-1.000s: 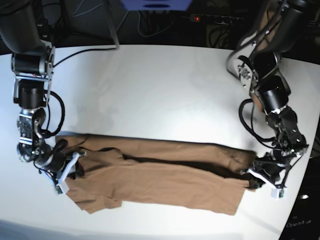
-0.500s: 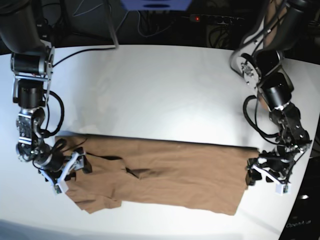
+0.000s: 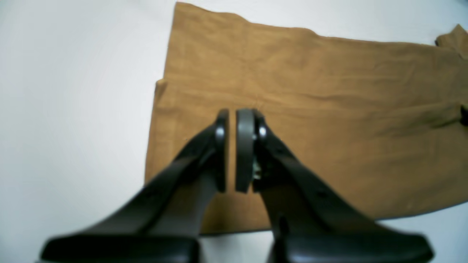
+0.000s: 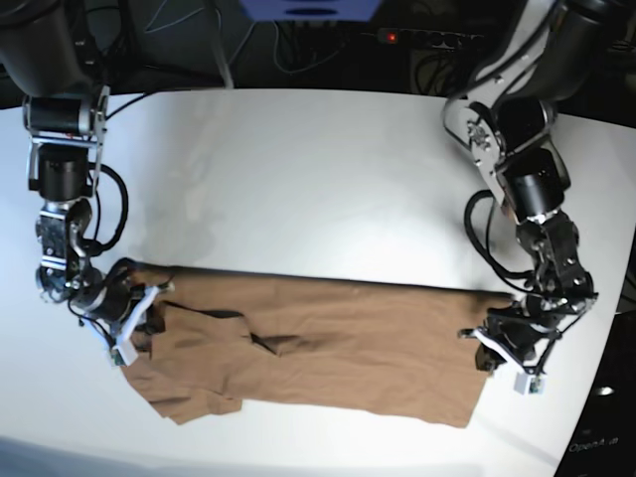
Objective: Fold the T-shirt properly
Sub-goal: 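Drag the folded shirt back toward the robot with both grippers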
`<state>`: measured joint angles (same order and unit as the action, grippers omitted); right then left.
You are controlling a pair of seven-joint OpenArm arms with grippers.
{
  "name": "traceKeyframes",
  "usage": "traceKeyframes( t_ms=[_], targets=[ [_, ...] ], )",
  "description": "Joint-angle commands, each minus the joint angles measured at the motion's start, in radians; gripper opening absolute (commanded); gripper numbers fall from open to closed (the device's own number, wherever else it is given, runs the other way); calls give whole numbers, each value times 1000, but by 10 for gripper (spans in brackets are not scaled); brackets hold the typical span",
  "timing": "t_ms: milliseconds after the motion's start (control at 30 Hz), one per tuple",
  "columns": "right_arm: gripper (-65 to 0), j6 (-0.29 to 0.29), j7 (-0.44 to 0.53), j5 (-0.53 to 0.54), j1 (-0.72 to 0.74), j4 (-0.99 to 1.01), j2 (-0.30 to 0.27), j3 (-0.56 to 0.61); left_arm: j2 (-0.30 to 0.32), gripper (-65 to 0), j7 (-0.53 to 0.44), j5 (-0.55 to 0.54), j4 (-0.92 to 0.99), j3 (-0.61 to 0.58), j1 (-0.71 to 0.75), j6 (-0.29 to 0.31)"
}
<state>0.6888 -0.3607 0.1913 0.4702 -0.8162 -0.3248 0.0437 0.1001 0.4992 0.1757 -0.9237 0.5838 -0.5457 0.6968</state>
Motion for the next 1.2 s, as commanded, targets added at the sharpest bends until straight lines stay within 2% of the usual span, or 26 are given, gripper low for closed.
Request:
traceKeyframes(
  t_ms=[0, 67, 200, 433, 867, 1167],
  targets=[
    [-640, 6, 38, 17, 26, -15, -12, -5, 11, -611, -24, -15, 12, -2, -30, 1],
    [-640, 6, 47, 15, 23, -12, -10, -3, 16, -611, -47, -17, 67, -2, -35, 1],
    [-640, 6, 71, 15, 26, 60, -13, -1, 19, -611, -153, -15, 167, -3, -32, 1],
    [-641, 6, 121, 15, 25, 130, -35, 3, 56, -611, -224, -15, 271, -3, -37, 1],
    [-641, 6, 145, 15, -43, 131, -70, 3, 89, -611, -219, -17, 271, 2, 65, 1],
    [-641, 6, 144, 15, -110, 126, -119, -1, 88, -611, -215, -26, 265, 5, 164, 1]
  ],
)
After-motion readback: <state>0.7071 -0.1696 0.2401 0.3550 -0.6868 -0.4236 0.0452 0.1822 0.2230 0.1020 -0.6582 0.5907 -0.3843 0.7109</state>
